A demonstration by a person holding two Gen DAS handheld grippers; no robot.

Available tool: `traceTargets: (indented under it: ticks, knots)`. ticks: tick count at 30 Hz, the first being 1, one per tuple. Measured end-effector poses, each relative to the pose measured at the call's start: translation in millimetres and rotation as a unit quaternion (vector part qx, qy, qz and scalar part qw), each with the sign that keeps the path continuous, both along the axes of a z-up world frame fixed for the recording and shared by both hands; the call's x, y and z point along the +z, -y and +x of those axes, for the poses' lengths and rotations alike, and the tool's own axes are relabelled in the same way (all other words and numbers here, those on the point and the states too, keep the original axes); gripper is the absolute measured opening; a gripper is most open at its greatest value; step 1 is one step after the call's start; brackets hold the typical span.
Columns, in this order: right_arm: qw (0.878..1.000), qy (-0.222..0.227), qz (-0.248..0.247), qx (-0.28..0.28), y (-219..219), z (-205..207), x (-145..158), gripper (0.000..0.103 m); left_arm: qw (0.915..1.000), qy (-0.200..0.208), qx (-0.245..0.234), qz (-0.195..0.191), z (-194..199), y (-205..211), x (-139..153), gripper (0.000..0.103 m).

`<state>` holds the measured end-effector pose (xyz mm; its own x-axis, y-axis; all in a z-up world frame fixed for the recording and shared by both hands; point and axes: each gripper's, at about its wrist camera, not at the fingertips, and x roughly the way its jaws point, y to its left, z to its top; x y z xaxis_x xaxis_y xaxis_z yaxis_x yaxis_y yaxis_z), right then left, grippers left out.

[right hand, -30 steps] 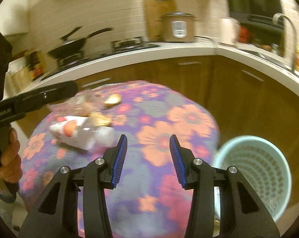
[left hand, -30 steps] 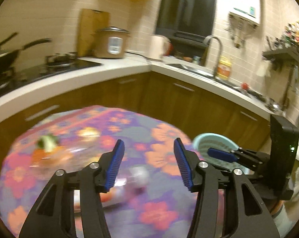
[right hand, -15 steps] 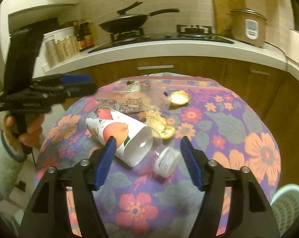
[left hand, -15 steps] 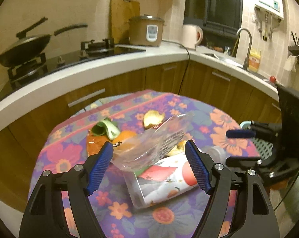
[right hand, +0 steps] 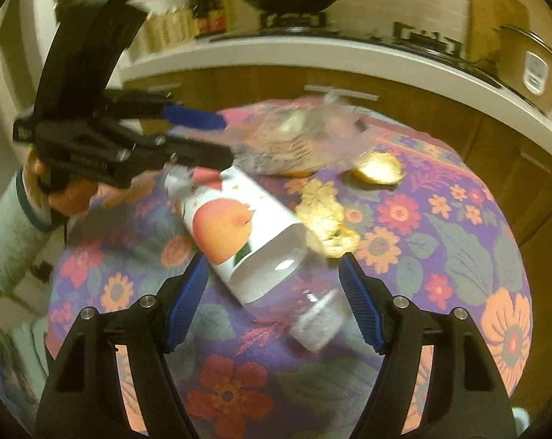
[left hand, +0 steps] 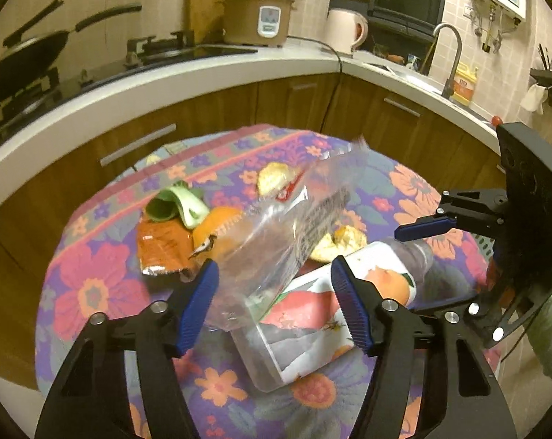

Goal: Collect trash
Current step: 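Grasp the clear plastic bag with the left tool while the right tool grasps the peach-label bottle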

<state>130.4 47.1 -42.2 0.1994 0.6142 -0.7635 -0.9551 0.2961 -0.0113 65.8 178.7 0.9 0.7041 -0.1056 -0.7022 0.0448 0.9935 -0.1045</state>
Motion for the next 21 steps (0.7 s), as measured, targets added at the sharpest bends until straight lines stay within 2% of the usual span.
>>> traceTargets:
  ticks: [2, 4, 8, 12, 17, 21]
  knots:
    - [1.0, 0.011, -0.013, 0.003, -4.7, -1.4, -2.1, 0.071, 0.9999, -0.014, 0.006, 0.001, 2.4, -2.1, -3.6, 0.054]
    - [1.0, 0.016, -0.02, 0.009, -7.8, -2.4, -2.9, 0.072, 0.9998, -0.018, 0.008, -0.007, 1.8, -4.9, -4.4, 0.053]
    - [0.999, 0.025, -0.036, 0.018, -14.4, -4.7, -5.6, 0.074, 0.9996, -0.019, 0.012, -0.015, -2.7, -7.0, -3.7, 0.046]
    - [0.998, 0.027, -0.045, 0.021, -11.6, -9.8, -6.3, 0.072, 0.999, -0.028, 0.02, -0.028, -4.5, -13.6, -4.4, 0.03]
    - [0.999, 0.015, -0.041, 0.023, 3.5, -19.9, -5.0, 0.068, 0.9988, -0.028, 0.013, -0.037, -11.3, -12.2, -4.8, 0.026]
    - [0.999, 0.022, -0.029, -0.006, 28.2, -33.5, -5.1, 0.066, 0.9988, -0.024, 0.007, -0.042, -22.5, -6.8, -5.4, 0.025]
